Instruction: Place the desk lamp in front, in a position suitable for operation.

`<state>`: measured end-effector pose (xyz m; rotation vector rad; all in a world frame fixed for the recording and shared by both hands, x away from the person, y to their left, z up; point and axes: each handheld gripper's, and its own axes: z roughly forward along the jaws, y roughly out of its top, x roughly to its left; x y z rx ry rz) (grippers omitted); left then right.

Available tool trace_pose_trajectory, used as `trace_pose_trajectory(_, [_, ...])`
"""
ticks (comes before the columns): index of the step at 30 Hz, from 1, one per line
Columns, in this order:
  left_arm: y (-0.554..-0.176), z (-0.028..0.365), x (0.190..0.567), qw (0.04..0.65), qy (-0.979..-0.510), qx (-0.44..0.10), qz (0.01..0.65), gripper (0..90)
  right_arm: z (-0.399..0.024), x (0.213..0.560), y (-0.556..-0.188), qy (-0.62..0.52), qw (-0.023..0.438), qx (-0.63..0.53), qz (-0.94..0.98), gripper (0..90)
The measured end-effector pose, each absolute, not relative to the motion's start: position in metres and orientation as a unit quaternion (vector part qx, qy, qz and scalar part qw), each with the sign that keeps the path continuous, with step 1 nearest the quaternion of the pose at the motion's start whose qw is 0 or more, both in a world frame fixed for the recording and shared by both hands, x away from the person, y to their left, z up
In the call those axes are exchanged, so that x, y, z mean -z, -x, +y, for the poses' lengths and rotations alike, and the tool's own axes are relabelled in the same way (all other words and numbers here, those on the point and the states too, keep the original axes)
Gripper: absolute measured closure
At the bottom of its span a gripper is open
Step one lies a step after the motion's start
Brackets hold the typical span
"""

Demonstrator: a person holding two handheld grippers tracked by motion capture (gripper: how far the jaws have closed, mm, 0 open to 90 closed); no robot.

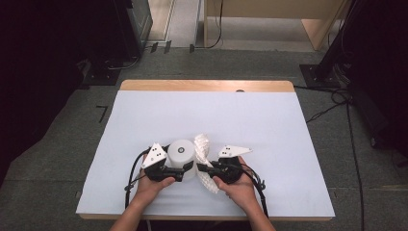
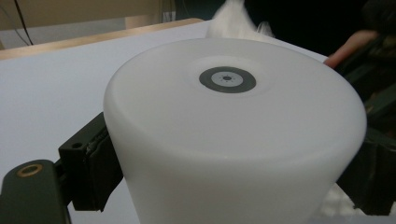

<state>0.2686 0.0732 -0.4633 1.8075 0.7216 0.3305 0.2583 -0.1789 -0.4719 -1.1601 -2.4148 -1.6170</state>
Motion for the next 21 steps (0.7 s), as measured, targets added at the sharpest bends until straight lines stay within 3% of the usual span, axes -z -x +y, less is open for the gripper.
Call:
trace_pose_trajectory(4, [-0.270, 0.074, 0.463, 0.554, -0.761, -0.136, 0.310, 9.1, -0.177, 0.478, -0.259, 0.379, 0.012, 0.497, -0.780, 81.6])
trace_pose_trajectory(13, [-0.264, 0.071, 0.463, 0.559, -0.759, -0.151, 0.297, 9.2, -0.180, 0.445, -0.249, 0.352, -0.055, 0.565, -0.744, 81.4])
trace_pose_trajectory(17, [-0.263, 0.069, 0.459, 0.566, -0.756, -0.167, 0.283, 9.2, -0.181, 0.448, -0.249, 0.359, -0.064, 0.536, -0.761, 81.3])
trace_pose_trajectory(21, [-0.263, 0.067, 0.461, 0.562, -0.759, -0.182, 0.273, 9.1, -0.198, 0.443, -0.253, 0.400, -0.107, 0.528, -0.742, 80.5])
